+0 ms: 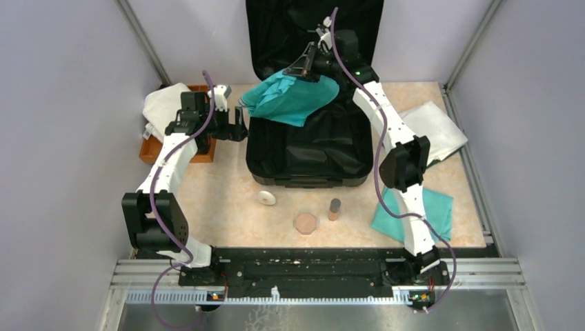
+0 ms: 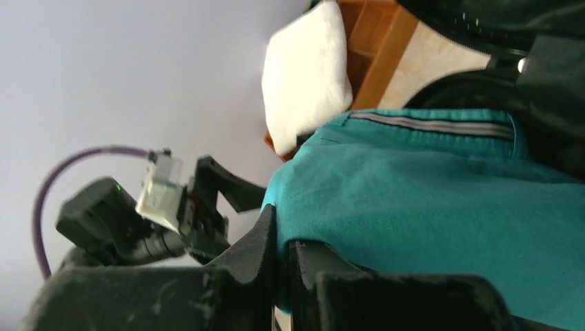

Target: Pack the luggage

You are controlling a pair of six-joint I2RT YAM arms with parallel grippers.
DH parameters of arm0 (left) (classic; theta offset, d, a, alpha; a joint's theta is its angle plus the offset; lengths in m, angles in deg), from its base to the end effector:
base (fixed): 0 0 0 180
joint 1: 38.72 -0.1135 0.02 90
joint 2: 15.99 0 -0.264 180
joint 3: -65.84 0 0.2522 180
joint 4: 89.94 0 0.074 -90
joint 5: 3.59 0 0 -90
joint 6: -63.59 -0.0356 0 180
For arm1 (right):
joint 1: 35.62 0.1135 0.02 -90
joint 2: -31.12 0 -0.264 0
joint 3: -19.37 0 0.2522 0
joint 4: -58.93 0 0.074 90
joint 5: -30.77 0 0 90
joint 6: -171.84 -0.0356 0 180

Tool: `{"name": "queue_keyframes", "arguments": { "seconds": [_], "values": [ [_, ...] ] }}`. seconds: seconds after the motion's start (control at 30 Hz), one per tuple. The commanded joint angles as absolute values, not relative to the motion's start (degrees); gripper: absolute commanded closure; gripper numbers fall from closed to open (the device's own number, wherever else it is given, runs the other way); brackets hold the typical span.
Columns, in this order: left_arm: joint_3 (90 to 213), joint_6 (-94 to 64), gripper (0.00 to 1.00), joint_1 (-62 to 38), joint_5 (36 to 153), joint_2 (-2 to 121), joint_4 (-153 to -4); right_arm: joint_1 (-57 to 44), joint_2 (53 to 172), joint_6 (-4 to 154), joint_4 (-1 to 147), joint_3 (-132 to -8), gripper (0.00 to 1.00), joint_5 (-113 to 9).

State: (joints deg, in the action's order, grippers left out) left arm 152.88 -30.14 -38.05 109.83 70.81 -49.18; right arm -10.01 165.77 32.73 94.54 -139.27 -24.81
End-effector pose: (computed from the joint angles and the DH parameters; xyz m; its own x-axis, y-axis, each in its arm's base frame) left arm 0.3384 -0.0181 0.3088 -0.6279 0.0670 -0.7754 0.3545 0.9116 -0.2082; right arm 0.4757 0.2503 0.3830 -0.7659 0.3244 -0.5551 -0.4229 0.3961 0.8150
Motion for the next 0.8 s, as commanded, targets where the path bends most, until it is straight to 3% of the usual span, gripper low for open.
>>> {"name": "queue_keyframes", "arguments": {
  "seconds": [0.0,0.13,0.3,0.47,0.67,0.77],
  "values": [
    [154.3,-28.1,0.02,-38.3,109.1,71.0,-51.9,-8.7,157.1,41.9,96.0,-137.0,1.00,-21.7],
    [155.7,-24.0,0.02,-40.3,109.8,71.6,-52.2,-9.1,162.6,38.4,96.9,-145.8,1.00,-22.6],
    [155.7,-20.2,0.02,-40.4,111.6,72.4,-54.2,-8.9,164.2,28.9,74.8,-140.2,1.00,-27.7],
    [159.3,-16.9,0.02,-41.4,113.1,75.5,-51.5,-9.0,169.8,24.0,64.0,-151.8,1.00,-28.1],
    [158.7,-12.1,0.02,-47.1,118.3,73.3,-55.8,-6.6,153.4,35.7,68.4,-133.7,1.00,-10.3],
    [157.2,-11.6,0.02,-48.4,118.4,71.0,-57.8,-6.0,143.4,45.4,75.5,-117.4,1.00,-2.6]
  ]
}}
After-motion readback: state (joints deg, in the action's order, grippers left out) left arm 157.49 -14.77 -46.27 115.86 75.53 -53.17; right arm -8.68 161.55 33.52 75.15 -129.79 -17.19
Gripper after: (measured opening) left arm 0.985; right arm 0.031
